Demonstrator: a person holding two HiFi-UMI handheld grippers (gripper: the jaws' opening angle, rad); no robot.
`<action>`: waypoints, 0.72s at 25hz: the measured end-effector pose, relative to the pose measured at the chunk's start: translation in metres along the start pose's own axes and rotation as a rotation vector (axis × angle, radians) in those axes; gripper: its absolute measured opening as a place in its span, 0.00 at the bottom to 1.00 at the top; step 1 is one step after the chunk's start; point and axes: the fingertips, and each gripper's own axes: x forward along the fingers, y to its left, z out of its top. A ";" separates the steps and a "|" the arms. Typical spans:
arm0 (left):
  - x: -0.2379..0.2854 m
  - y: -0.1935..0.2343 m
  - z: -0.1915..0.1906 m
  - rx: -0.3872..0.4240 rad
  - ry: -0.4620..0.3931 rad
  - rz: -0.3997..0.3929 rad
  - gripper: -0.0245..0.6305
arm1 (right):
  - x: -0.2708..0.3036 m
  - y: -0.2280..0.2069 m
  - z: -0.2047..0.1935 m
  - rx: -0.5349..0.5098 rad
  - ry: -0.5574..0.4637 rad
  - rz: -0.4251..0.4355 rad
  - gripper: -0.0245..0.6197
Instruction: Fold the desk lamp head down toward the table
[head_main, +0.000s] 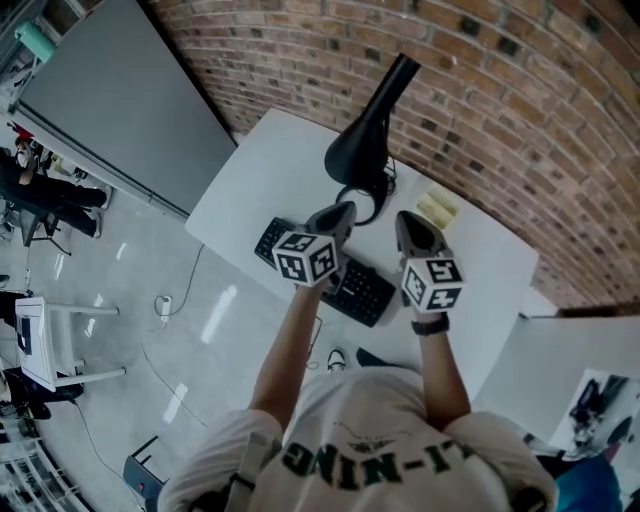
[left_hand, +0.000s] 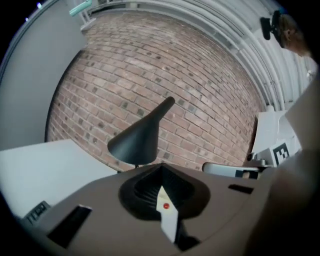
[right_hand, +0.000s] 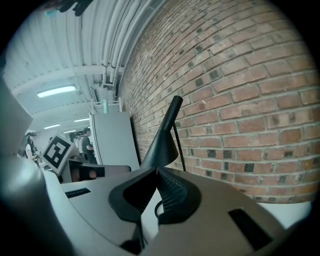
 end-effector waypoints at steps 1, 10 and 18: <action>-0.008 -0.003 0.005 0.035 -0.012 0.022 0.03 | -0.003 0.002 0.002 -0.009 -0.006 -0.005 0.05; -0.088 -0.028 0.039 0.231 -0.131 0.194 0.03 | -0.038 0.025 0.022 -0.054 -0.082 -0.025 0.05; -0.131 -0.040 0.043 0.293 -0.193 0.253 0.03 | -0.061 0.042 0.031 -0.092 -0.124 -0.040 0.05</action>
